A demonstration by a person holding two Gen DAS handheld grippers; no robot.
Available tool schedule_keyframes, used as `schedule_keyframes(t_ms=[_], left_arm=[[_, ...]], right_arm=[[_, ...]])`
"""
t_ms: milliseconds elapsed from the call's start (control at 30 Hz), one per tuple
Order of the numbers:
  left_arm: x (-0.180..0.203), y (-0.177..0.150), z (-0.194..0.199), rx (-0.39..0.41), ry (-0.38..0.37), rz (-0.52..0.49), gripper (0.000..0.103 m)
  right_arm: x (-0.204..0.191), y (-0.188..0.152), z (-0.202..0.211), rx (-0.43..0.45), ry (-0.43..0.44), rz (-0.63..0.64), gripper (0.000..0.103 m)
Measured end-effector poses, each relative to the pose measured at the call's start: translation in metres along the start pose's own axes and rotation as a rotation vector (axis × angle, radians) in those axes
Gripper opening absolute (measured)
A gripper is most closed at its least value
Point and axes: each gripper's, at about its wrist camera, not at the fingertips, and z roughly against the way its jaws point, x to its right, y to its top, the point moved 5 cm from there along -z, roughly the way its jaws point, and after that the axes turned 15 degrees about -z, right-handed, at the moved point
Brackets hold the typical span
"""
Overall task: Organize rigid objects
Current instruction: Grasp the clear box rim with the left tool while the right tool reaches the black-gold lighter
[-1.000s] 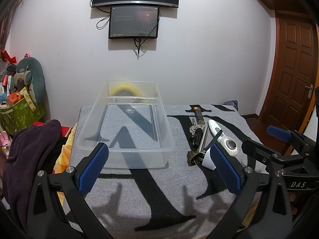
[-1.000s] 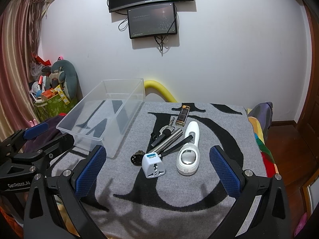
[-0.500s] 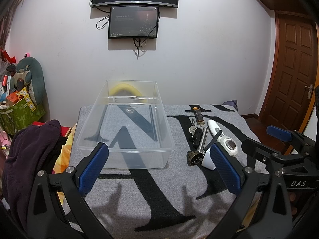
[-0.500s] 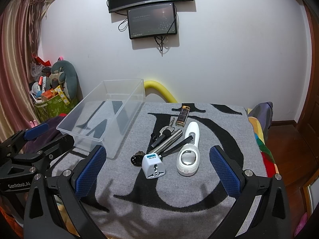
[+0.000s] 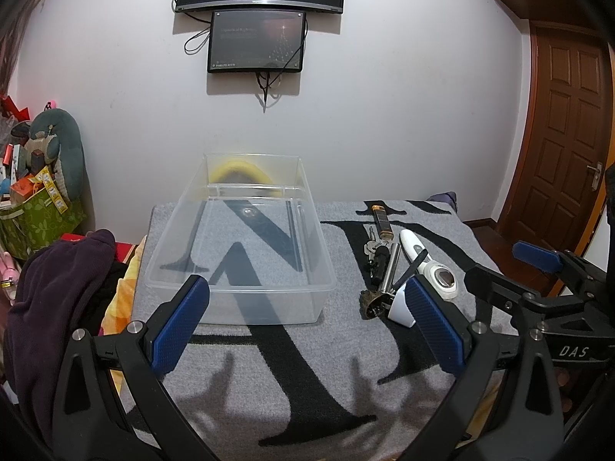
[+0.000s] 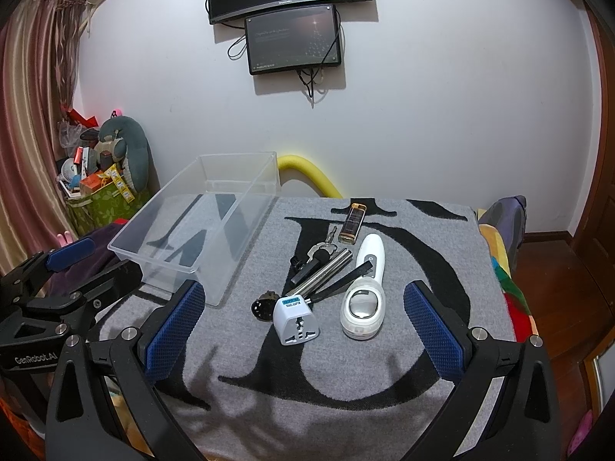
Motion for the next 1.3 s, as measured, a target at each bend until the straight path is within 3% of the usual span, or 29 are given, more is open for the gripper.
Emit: schedule_keyframes(t_ms=[300,633,767,867,1033,1200,1300], left_arm=[[-0.025,0.004,-0.016,-0.061,-0.02,0.022,0.103],[-0.089,0.02,-0.064,-0.194,-0.003,0.028,0.103],[-0.114,0.016,-0.088,-0.27,-0.013,0.066,0.082],[-0.13,0.014,-0.103,-0.306,-0.002,0.089,0.079],[-0.145,0.006,-0.132,-0.374,-0.005,0.103,0.062],[-0.151,-0.006,-0.156,-0.447,-0.056,0.144,0.033],[-0.154,-0.009,-0.161,-0.464,-0.074,0.16,0.022]], right_arm=[[0.01,0.006,-0.009,-0.019,-0.02,-0.015,0.103],[0.037,0.027,-0.038,-0.07,-0.072,-0.06,0.103],[0.052,0.033,-0.052,-0.103,-0.075,-0.074,0.103],[0.061,0.035,-0.062,-0.126,-0.081,-0.085,0.103],[0.074,0.037,-0.076,-0.161,-0.072,-0.108,0.103],[0.076,0.039,-0.09,-0.201,-0.066,-0.09,0.094],[0.075,0.045,-0.101,-0.207,-0.079,-0.071,0.093]])
